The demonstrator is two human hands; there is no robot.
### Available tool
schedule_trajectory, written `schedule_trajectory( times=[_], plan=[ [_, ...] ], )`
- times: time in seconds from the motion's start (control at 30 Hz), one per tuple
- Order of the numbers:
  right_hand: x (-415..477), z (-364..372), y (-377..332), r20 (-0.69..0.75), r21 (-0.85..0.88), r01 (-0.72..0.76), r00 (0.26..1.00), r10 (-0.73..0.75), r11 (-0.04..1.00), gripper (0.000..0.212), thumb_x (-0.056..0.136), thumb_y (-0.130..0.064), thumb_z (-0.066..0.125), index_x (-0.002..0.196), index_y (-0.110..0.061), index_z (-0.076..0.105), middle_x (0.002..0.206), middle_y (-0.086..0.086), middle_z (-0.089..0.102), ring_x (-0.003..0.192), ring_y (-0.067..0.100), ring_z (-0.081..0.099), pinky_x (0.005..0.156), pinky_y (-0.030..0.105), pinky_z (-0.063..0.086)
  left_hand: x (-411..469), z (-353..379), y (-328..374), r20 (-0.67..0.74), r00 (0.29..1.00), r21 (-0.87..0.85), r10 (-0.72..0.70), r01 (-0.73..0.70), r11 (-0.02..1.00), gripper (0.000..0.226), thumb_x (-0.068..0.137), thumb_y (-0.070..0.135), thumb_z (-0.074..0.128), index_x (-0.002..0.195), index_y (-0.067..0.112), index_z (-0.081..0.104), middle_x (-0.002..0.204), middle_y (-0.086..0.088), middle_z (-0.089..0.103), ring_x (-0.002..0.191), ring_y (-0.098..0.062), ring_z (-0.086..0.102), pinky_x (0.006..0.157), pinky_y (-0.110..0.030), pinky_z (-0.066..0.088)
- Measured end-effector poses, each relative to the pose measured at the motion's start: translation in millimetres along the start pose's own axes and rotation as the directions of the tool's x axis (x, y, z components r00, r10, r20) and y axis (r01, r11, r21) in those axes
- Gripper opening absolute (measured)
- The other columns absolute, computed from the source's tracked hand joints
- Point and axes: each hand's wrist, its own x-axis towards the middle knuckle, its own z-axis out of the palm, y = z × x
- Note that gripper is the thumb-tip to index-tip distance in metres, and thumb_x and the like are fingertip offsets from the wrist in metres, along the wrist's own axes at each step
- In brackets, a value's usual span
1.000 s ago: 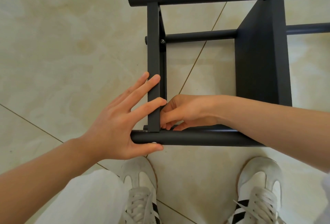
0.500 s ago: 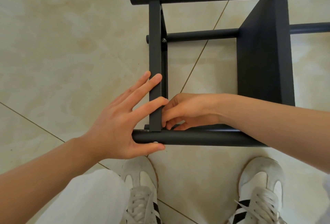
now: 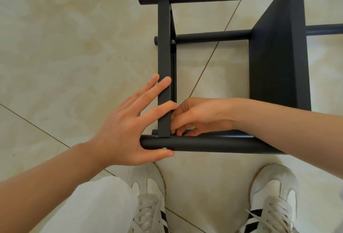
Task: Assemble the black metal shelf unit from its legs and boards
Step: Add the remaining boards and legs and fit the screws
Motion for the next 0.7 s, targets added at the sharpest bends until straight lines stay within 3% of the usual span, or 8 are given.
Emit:
schedule_trajectory(
  times=[0.07, 0.27, 0.5, 0.7],
  plan=[
    [-1.1, 0.4, 0.0, -0.001, 0.007, 0.002, 1.0, -0.002, 1.0, 0.016, 0.091, -0.013, 0.064, 0.099, -0.001, 0.072, 0.099, 0.011, 0.067, 0.089, 0.019, 0.062, 0.099, 0.041, 0.05, 0.3, -0.1, 0.0, 0.001, 1.0, 0.0, -0.004, 0.004, 1.0, 0.074, 0.086, 0.067, 0.06, 0.137, 0.013, 0.057, 0.163, -0.016, 0.026, 0.154, -0.031, 0.017, 0.121, -0.034, 0.029],
    [4.6, 5.8, 0.8, -0.04, -0.013, -0.014, 0.999, 0.013, 1.0, 0.033, 0.094, -0.016, 0.063, 0.118, 0.007, 0.063, 0.105, 0.016, 0.066, 0.093, 0.023, 0.062, 0.101, 0.044, 0.05, 0.5, 0.3, 0.2, -0.002, 1.0, -0.002, -0.005, 0.005, 1.0, 0.075, 0.086, 0.067, 0.06, 0.136, 0.012, 0.057, 0.162, -0.017, 0.027, 0.154, -0.032, 0.017, 0.12, -0.037, 0.031],
    [-1.6, -2.2, 2.0, 0.01, 0.046, -0.027, 1.0, 0.027, 0.999, 0.028, 0.092, -0.015, 0.066, 0.111, 0.005, 0.067, 0.099, 0.012, 0.067, 0.091, 0.021, 0.062, 0.099, 0.04, 0.051, 1.1, -0.2, 1.0, 0.001, 1.0, 0.002, -0.011, 0.011, 1.0, 0.074, 0.086, 0.067, 0.06, 0.136, 0.012, 0.058, 0.162, -0.017, 0.027, 0.154, -0.032, 0.017, 0.121, -0.033, 0.028],
    [3.2, 3.7, 1.0, 0.005, 0.05, -0.033, 0.999, 0.033, 0.998, 0.031, 0.094, -0.014, 0.062, 0.119, 0.005, 0.063, 0.118, 0.026, 0.064, 0.096, 0.026, 0.064, 0.097, 0.041, 0.053, 0.9, -0.5, 1.1, -0.003, 1.0, 0.003, -0.011, 0.011, 1.0, 0.075, 0.085, 0.067, 0.061, 0.137, 0.013, 0.057, 0.162, -0.017, 0.027, 0.154, -0.032, 0.016, 0.121, -0.032, 0.027]
  ],
)
